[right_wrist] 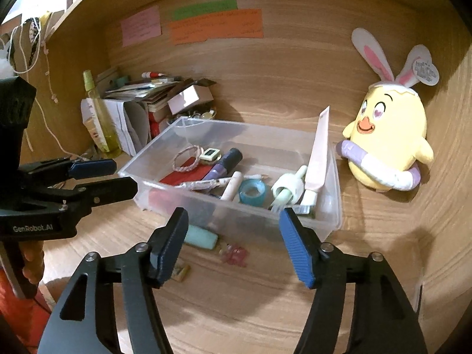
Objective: Organize objects
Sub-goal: 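Move left tool to small brown bead while right tool approaches brown wooden block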
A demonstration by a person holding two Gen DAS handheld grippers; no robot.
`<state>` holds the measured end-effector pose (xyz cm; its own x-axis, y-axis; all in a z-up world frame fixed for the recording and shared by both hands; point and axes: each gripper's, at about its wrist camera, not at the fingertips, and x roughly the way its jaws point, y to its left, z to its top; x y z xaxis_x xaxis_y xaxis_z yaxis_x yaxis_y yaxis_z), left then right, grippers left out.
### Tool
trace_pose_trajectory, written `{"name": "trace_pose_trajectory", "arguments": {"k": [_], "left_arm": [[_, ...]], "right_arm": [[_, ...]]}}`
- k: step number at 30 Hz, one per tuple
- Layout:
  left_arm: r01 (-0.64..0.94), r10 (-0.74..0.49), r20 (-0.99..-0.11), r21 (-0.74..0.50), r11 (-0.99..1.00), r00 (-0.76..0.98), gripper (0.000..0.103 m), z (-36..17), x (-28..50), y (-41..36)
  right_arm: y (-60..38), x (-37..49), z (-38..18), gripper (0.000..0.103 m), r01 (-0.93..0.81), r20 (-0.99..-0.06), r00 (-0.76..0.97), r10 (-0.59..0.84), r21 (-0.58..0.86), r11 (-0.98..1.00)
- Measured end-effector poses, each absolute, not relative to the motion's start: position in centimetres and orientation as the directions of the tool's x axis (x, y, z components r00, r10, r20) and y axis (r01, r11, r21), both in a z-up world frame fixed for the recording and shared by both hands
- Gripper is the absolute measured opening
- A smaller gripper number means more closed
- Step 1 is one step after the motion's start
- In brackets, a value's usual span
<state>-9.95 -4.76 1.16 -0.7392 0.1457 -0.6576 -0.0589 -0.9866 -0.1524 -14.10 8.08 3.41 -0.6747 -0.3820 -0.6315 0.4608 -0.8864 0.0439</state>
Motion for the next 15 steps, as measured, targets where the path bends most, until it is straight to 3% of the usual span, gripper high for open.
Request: {"name": "trace_pose_trajectory", "arguments": {"k": [15], "left_arm": [[-0.018,0.121,-0.752,-0.144,-0.989,-0.648,0.065,-4.2,-8.1,-7.2]], "right_arm": [[3.4,-12.8,-2.6,0.063,0.528,-0.752,-0.522,-0.402,0.085,-0.845]]}}
